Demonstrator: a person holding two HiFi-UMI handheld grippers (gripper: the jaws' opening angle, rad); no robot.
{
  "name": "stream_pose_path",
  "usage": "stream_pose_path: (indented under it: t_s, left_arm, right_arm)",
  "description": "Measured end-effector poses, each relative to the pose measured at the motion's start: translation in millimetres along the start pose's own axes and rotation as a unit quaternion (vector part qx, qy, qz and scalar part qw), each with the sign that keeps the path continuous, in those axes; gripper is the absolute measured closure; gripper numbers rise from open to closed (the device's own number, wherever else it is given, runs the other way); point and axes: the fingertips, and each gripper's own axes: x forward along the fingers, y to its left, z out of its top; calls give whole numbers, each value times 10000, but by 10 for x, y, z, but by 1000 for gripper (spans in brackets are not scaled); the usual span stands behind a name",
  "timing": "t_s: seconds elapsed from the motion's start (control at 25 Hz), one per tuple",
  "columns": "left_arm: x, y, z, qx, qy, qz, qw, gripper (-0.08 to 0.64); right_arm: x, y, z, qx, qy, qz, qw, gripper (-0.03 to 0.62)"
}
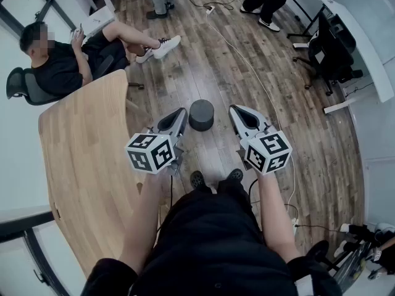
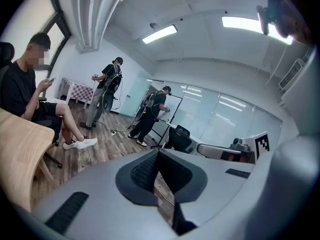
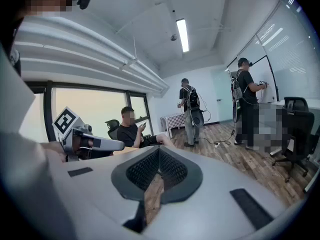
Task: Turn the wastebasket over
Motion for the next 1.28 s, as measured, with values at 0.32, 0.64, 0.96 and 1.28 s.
stream_pose_path:
  t_s: [0.32, 0.64, 0.96, 1.28]
  left_arm:
    - [55, -124, -61, 117, 128, -112, 9998, 545]
    - [13, -123, -110, 106, 186, -109, 9997, 545]
    - [-43, -74, -244, 42, 284, -97, 9995, 545]
    - [27, -63, -418, -115, 415, -41, 9991, 545]
  right_arm:
    - [-31, 35, -31, -126, 90, 49, 9999, 560]
    - [-75, 67, -11, 381, 20, -41, 9993, 560]
    - [-107, 115, -187, 358, 207, -83, 9991, 560]
    - [-183, 50, -436, 397, 545, -185, 9975, 560]
